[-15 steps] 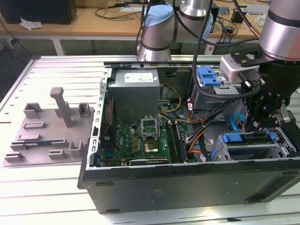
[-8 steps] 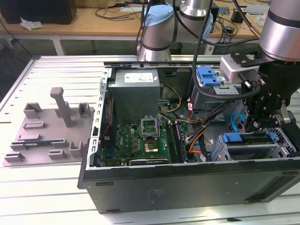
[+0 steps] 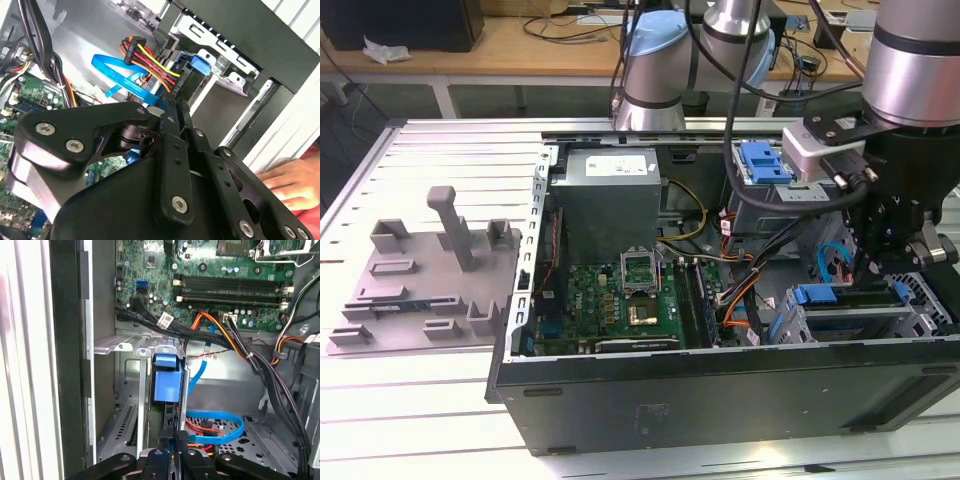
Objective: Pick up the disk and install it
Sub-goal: 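Insert the second disk wire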
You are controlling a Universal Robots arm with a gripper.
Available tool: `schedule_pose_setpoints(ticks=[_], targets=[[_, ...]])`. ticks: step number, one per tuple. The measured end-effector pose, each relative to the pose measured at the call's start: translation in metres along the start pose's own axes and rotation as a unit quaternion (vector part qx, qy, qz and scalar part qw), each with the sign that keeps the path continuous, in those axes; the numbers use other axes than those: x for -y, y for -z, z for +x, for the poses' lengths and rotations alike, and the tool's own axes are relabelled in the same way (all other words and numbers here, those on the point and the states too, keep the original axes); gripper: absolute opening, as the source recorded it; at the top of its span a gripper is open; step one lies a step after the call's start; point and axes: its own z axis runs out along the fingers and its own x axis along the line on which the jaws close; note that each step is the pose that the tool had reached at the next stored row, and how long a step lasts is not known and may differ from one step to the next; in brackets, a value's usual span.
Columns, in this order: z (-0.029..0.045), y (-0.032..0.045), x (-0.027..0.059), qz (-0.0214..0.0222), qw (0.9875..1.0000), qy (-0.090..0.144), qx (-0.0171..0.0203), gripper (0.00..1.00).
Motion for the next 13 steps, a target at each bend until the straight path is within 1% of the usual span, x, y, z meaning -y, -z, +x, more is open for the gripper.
schedule_pose_setpoints(ticks=[2,3,4,5,6,7,8,13], targets=[[-0.0001,0.0005,-0.0021,0.0043,1.0000,0.000,-0.0004,0.16],[-0.0002,0.0008,-0.0034,0.0057,1.0000,-0.001,-0.0005,0.16],[-0.0002,0.0009,-0.0043,0.0060,1.0000,-0.001,-0.0007,0.16],[-0.0004,0.0015,-0.0071,0.0067,1.0000,0.000,-0.0019,0.16],[-0.0006,0.0018,-0.0100,0.0090,1.0000,0.000,-0.0023,0.16],[-0.0006,0.0021,-0.0115,0.0122,0.9999,-0.001,-0.0026,0.16],[-0.0006,0.0021,-0.0117,0.0134,0.9999,-0.001,-0.0027,0.16],[-0.0007,0.0021,-0.0117,0.0137,0.9999,-0.001,-0.0026,0.16]])
